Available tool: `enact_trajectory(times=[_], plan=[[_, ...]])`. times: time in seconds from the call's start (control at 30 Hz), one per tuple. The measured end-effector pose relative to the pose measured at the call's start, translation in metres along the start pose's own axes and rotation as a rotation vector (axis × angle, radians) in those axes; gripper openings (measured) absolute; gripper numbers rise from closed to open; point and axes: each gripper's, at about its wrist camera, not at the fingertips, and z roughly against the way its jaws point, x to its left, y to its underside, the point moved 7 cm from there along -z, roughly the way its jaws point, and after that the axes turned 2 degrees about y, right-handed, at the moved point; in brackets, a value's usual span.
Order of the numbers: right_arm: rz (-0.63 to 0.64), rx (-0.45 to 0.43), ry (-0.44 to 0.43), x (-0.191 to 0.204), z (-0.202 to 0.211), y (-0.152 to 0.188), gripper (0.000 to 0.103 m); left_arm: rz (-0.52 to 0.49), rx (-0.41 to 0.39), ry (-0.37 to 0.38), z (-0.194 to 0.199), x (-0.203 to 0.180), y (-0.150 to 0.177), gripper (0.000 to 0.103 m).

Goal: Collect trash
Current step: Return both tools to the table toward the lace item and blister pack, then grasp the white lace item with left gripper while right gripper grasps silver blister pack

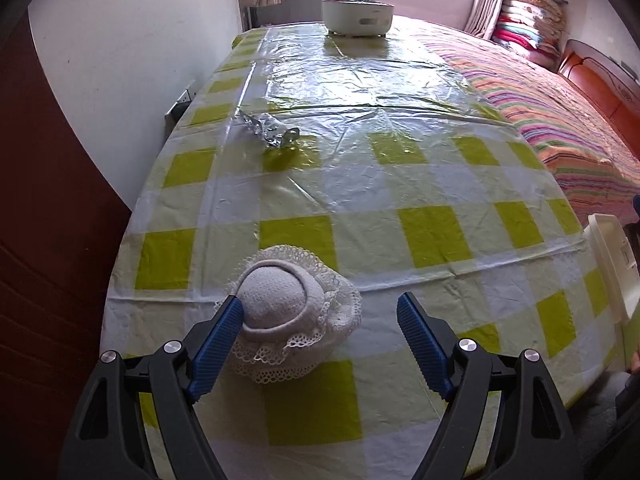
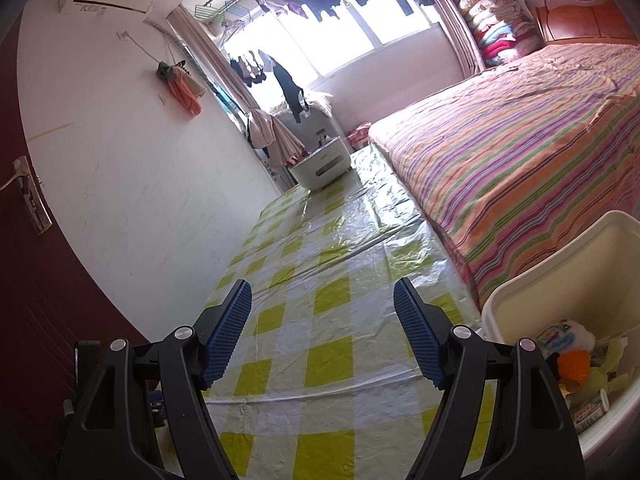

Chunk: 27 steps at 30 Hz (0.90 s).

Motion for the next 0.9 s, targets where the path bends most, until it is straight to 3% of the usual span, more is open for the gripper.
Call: enact_trajectory(times=[0.2,0.37,0.53,0.67,0.9], plan=[[0.009,0.022,0.001,0.006,-0.011,0.007,0.072,0.011,0.004,-0.044,-0.009,0.012,-0.003,0.077],[0.019,0.043,0.001,0.014,-0.021,0.013,0.072,0.045,-0.002,-0.018,-0.012,0.023,-0.006,0.075],[0.060,0.071,-0.023,0.038,-0.036,0.018,0.072,0.066,-0.008,-0.045,-0.014,0.038,-0.010,0.049],[0.108,0.076,-0.055,0.065,-0.043,0.016,0.072,0.109,-0.004,0.009,-0.015,0.047,-0.011,0.048],[0.204,0.110,-0.132,0.120,-0.062,0.021,0.072,0.134,-0.017,0.042,-0.010,0.052,-0.011,0.044]])
